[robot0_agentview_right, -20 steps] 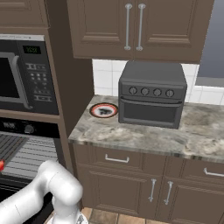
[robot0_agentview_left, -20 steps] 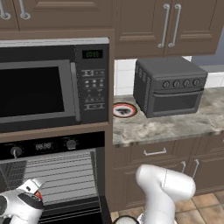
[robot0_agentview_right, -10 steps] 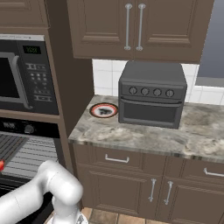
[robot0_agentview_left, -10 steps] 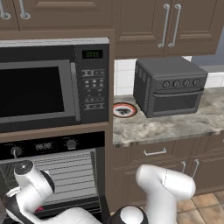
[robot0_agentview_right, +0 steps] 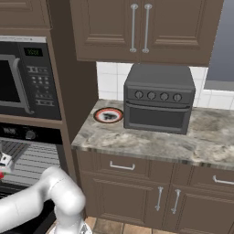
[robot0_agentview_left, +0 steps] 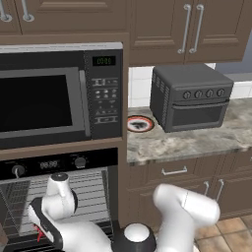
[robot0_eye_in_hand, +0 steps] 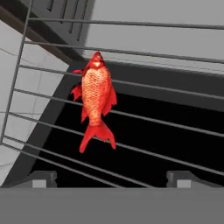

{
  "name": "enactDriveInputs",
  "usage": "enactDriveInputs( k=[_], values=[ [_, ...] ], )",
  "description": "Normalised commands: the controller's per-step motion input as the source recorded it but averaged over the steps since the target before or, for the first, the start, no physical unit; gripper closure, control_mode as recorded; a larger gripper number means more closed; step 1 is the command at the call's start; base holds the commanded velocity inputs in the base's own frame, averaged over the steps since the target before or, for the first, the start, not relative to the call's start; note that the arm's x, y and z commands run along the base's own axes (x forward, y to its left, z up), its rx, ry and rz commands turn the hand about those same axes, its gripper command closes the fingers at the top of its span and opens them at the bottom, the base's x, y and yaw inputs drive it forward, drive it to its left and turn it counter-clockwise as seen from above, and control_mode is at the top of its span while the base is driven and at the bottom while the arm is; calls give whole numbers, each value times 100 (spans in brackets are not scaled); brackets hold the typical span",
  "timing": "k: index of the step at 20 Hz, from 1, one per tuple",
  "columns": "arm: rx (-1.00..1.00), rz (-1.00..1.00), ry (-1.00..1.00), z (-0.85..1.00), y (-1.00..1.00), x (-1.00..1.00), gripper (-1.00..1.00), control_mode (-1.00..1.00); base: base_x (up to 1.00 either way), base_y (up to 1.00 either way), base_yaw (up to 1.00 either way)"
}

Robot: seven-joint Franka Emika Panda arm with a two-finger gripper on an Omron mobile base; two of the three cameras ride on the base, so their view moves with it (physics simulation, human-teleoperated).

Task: Take the fish from the oven and place it on the plate on the counter.

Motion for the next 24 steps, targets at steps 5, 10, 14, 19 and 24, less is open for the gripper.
enactDriveInputs(
  k=[5,10,14,19,24],
  values=[
    [0,-2,6,-18,8,45,-100,-100,0,0,0],
    [-5,-2,0,-21,27,2,-100,-100,0,0,0],
    [-12,0,0,-50,62,12,-100,-100,0,0,0],
    [-11,0,1,-43,60,33,-100,-100,0,0,0],
    [-2,0,6,-5,25,34,-100,-100,0,0,0]
  ],
)
